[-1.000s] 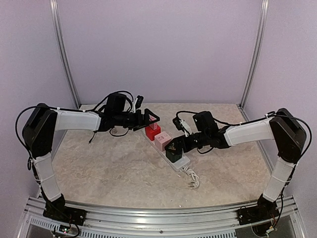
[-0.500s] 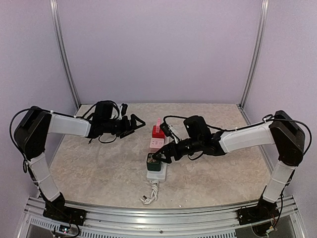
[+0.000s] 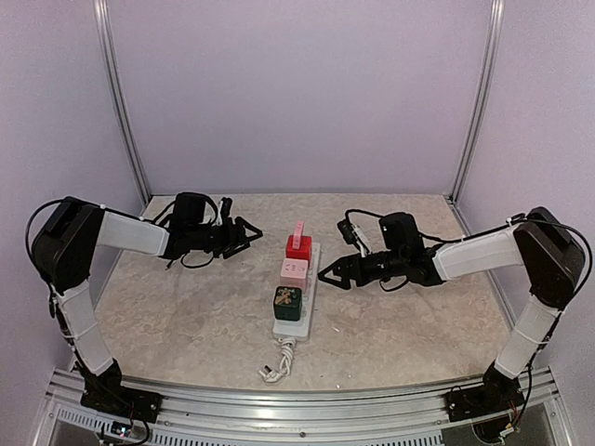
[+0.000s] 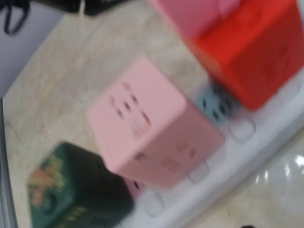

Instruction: Pull the plug off the socket

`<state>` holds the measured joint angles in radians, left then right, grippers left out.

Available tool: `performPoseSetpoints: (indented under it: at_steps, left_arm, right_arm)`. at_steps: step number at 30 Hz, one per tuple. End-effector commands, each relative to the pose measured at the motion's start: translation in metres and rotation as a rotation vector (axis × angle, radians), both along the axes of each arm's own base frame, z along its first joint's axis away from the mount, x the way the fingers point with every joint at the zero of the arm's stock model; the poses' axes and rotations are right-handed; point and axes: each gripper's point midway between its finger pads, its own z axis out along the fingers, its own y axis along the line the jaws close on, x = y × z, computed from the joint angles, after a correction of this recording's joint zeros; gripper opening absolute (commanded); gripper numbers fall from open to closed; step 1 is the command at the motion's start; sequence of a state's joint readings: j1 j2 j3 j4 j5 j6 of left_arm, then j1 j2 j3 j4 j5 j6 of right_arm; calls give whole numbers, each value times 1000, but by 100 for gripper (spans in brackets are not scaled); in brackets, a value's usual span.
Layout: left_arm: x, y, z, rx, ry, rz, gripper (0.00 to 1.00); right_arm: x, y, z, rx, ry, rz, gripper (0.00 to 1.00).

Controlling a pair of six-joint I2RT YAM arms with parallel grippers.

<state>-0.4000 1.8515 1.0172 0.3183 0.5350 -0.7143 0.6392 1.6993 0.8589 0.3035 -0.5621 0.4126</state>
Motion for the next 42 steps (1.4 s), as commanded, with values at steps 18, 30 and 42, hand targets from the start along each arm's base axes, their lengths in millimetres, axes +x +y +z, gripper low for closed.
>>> performPoseSetpoints:
  at_steps: [18, 30, 42]
  left_arm:
    - [-12, -36, 48, 112, -167, -140, 73]
    - [-18, -61, 66, 348, -282, -219, 74]
    - [-11, -95, 53, 541, -325, -291, 64]
  right_arm:
    - [-59, 95, -50, 190, 198, 194, 76]
    - [-57, 68, -10, 176, 83, 163, 77]
    - [-15, -27, 27, 65, -39, -39, 78]
